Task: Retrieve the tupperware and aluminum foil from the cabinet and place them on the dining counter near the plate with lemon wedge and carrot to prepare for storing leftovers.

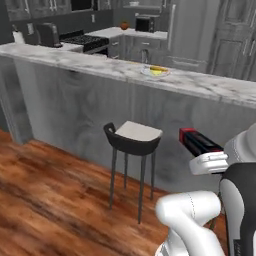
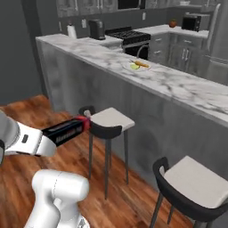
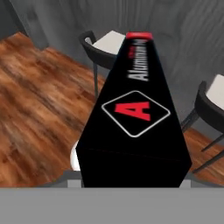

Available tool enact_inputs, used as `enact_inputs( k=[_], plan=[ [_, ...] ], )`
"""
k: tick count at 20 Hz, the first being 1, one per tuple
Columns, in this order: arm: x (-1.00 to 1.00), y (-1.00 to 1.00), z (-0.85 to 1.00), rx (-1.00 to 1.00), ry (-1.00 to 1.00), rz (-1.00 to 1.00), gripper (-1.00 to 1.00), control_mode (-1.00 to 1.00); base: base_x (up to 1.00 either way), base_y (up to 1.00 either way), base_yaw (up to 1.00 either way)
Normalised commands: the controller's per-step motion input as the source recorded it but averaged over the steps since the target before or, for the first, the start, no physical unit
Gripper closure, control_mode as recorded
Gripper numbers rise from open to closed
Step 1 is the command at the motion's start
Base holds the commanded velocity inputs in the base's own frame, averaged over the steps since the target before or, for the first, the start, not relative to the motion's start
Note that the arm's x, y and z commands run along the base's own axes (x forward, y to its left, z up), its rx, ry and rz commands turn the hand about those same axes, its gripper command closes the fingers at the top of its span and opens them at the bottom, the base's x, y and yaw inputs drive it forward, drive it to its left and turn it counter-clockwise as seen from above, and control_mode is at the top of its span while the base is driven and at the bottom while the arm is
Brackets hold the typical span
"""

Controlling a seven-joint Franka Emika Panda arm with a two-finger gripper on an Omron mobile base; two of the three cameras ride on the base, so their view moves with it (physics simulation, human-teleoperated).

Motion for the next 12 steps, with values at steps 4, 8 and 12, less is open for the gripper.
enact_inputs(
  k=[4,8,12],
  plan=[
    [0.00,0.00,0.00,0.00,0.00,0.00,1.00,1.00,0.57,0.34,-0.61],
    [0.00,0.00,0.00,0.00,0.00,0.00,1.00,1.00,0.53,0.16,-0.66],
    [0.00,0.00,0.00,0.00,0.00,0.00,1.00,1.00,0.63,0.10,-0.65]
  ],
)
